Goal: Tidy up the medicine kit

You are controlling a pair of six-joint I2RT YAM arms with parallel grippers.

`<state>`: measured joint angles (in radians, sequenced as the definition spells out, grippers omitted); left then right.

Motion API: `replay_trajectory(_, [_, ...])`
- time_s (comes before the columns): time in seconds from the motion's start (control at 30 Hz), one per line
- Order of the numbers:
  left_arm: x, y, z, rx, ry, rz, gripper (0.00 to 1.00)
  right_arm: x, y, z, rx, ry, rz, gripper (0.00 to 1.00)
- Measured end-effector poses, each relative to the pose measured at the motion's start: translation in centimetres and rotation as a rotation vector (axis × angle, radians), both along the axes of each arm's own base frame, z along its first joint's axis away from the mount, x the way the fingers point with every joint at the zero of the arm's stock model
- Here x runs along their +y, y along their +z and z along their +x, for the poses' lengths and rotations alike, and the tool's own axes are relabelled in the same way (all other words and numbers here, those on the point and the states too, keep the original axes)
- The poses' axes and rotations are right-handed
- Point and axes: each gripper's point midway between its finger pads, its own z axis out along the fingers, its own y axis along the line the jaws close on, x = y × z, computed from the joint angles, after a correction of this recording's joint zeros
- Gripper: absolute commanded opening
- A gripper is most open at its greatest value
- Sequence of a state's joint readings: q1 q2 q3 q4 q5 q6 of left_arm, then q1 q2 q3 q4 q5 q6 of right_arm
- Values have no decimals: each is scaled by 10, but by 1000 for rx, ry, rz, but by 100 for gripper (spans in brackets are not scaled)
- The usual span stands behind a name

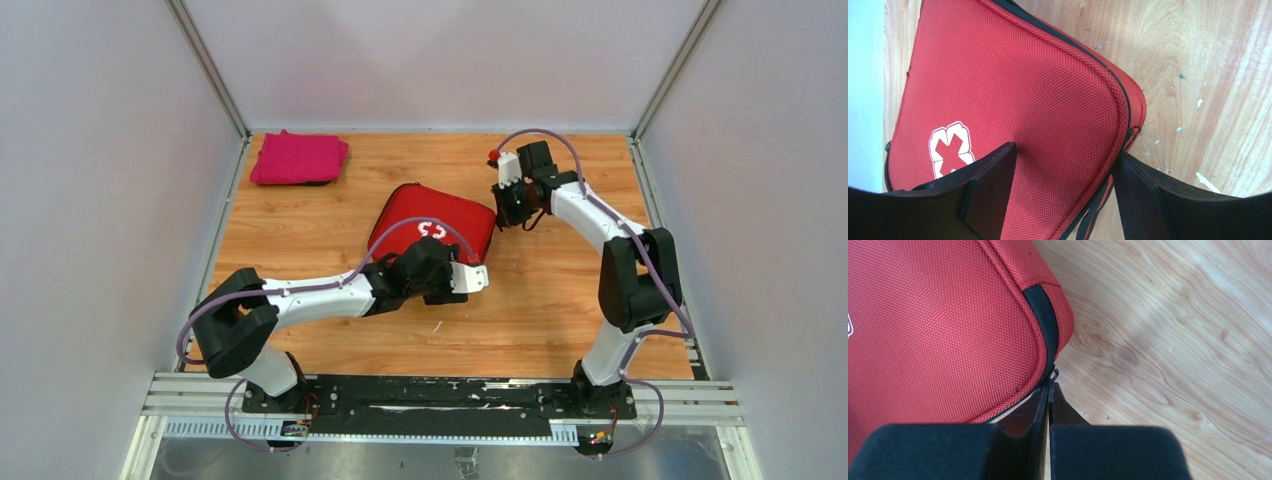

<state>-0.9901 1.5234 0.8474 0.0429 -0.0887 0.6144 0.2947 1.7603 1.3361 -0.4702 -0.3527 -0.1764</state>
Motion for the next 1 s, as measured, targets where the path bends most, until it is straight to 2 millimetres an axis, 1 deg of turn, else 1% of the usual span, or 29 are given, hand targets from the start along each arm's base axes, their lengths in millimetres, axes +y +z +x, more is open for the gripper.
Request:
replay_trajectory(0.17, [1, 0, 2, 23, 15, -19, 73, -8, 1, -9, -8, -32, -17, 0])
replay_trajectory(0.23, [1, 0, 3, 27, 20, -24, 73, -9, 0, -19, 5, -39, -20, 0])
replay_trajectory(0.27, [1, 0, 3, 29, 22, -26, 73, -7, -1, -26, 19, -32, -21, 0])
replay_trajectory(0.4, [1, 0, 7, 33, 37, -34, 73, 7, -2, -57, 77, 26, -38, 0])
replay_trajectory(0.6, [2, 0, 8, 38, 42, -39, 74, 21, -5, -88, 136, 73, -20, 0])
replay_trajectory(0.73, [1, 1, 9, 40, 43, -41, 74, 37, -5, -113, 175, 98, 40, 0])
replay_trajectory(0.9, [4, -1, 10, 43, 54, -34, 75, 53, -4, -132, 193, 98, 74, 0])
replay_trajectory(1.0, [7, -1, 12, 42, 63, -29, 77, 60, -2, -137, 194, 71, 110, 0])
